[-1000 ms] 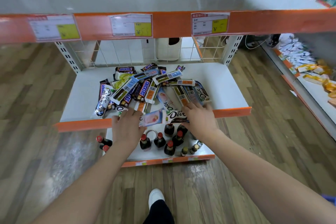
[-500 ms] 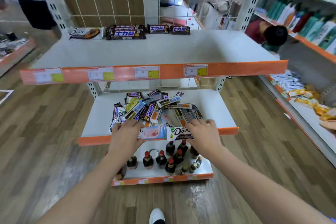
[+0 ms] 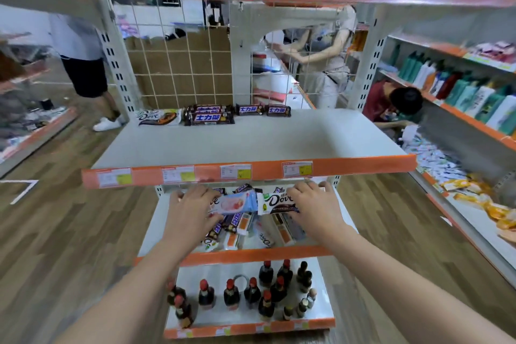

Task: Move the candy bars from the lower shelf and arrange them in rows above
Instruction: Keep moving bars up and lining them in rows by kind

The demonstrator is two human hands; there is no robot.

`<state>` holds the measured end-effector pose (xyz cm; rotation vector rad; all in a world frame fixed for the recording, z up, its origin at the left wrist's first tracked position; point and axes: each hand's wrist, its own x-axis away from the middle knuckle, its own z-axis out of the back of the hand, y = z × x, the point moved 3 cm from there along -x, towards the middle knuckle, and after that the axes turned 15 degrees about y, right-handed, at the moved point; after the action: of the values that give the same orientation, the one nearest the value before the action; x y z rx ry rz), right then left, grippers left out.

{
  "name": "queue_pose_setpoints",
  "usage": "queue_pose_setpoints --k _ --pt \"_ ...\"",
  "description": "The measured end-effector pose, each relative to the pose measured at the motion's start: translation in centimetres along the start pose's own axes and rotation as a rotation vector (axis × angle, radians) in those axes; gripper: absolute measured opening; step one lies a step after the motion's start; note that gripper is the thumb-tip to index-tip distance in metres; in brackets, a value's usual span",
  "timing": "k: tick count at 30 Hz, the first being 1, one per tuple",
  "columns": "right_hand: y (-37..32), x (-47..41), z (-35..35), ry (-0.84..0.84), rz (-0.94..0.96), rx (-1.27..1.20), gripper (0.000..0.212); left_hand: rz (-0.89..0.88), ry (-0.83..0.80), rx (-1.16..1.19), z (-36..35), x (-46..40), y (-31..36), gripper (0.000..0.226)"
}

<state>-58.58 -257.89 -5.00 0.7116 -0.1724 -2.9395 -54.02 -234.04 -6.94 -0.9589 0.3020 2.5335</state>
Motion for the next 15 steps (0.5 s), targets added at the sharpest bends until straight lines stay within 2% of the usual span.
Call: queue_pose_setpoints --k 4,10,15 --pt "0.5 -2.9 1.2 0.041 0.010 0.034 0.044 -0.013 0.037 -0.013 1.0 -3.1 -1.2 0.045" --pt "1.1 -7.8 2.5 0.140 0.019 0.054 0.037 0.009 0.075 -0.002 1.5 -7.5 -3.0 0.039" --pt "2.1 -12.6 3.2 0.141 0.085 0.112 0.039 0.054 0.095 -0.011 1.0 -11.8 -4.4 0.039"
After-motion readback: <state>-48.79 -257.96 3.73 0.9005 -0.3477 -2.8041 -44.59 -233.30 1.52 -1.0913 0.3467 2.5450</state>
